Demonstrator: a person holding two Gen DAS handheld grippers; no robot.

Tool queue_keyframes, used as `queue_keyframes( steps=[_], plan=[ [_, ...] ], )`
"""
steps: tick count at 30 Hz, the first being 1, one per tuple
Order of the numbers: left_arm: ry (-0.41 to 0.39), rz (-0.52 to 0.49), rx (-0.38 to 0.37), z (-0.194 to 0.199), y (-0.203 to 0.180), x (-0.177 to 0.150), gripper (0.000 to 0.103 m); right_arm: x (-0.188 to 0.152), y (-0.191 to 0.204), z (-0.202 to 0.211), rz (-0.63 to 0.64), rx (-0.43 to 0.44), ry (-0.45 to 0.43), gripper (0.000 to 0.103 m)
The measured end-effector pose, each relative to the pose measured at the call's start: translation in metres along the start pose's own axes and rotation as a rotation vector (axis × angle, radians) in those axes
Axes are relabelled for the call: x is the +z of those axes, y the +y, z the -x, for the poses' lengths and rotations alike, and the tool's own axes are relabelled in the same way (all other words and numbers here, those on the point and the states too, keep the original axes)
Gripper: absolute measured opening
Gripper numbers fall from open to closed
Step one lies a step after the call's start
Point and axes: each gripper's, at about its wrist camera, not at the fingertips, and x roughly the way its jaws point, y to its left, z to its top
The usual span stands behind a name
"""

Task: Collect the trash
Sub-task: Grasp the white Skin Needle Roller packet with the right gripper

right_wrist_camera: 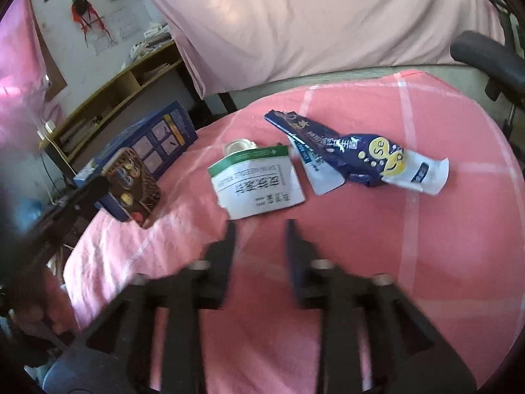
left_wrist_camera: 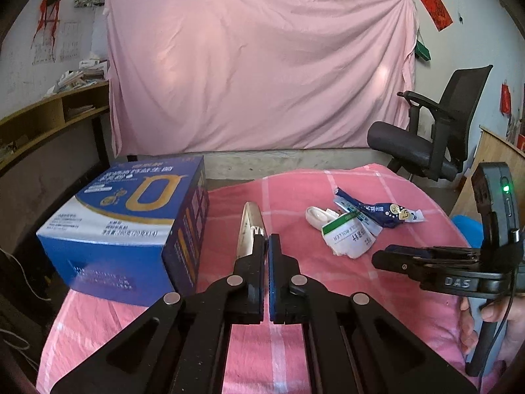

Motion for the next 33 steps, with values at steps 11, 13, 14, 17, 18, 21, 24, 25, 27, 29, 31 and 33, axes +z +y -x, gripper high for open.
queue_keyframes(
  steps=[11,13,14,17,18,21,24,25,27,29,31,33],
  plan=[
    [-0.038,0.06,-0.049,0.009,0.023,-0.004,0.0,0.018,0.001,-0.022,-0.204,-0.041,-0.048,0.082],
    [-0.045,0.073,-0.061,0.011,0.028,-0.006,0.0,0.022,0.007,-0.028,-0.244,-0.059,-0.066,0.083],
    [-0.045,0.083,-0.073,0.013,0.031,-0.006,0.0,0.024,0.01,-0.032,-0.262,-0.081,-0.07,0.083],
    [-0.05,0.103,-0.092,0.017,0.039,-0.008,0.0,0.024,0.018,-0.04,-0.279,-0.146,-0.081,0.082],
    [-0.051,0.119,-0.102,0.018,0.042,-0.008,0.0,0.022,0.019,-0.04,-0.281,-0.165,-0.091,0.081],
    [-0.058,0.153,-0.118,0.02,0.048,-0.01,0.0,0.017,0.022,-0.039,-0.277,-0.217,-0.11,0.066],
    [-0.069,0.159,-0.13,0.024,0.049,-0.011,0.0,0.012,0.015,-0.038,-0.289,-0.205,-0.096,0.043],
    [-0.072,0.159,-0.135,0.025,0.049,-0.012,0.0,0.011,0.013,-0.035,-0.289,-0.193,-0.094,0.043],
    [-0.078,0.158,-0.148,0.027,0.048,-0.013,0.0,0.01,0.016,-0.028,-0.244,-0.194,-0.081,0.044],
    [-0.08,0.161,-0.16,0.027,0.055,-0.013,0.0,0.008,0.024,-0.02,-0.157,-0.213,-0.067,0.05],
    [-0.081,0.176,-0.172,0.028,0.059,-0.013,0.0,0.008,0.025,-0.01,-0.097,-0.223,-0.075,0.073],
    [-0.081,0.189,-0.182,0.027,0.062,-0.011,0.0,0.016,0.027,-0.002,-0.029,-0.247,-0.095,0.077]
  ],
)
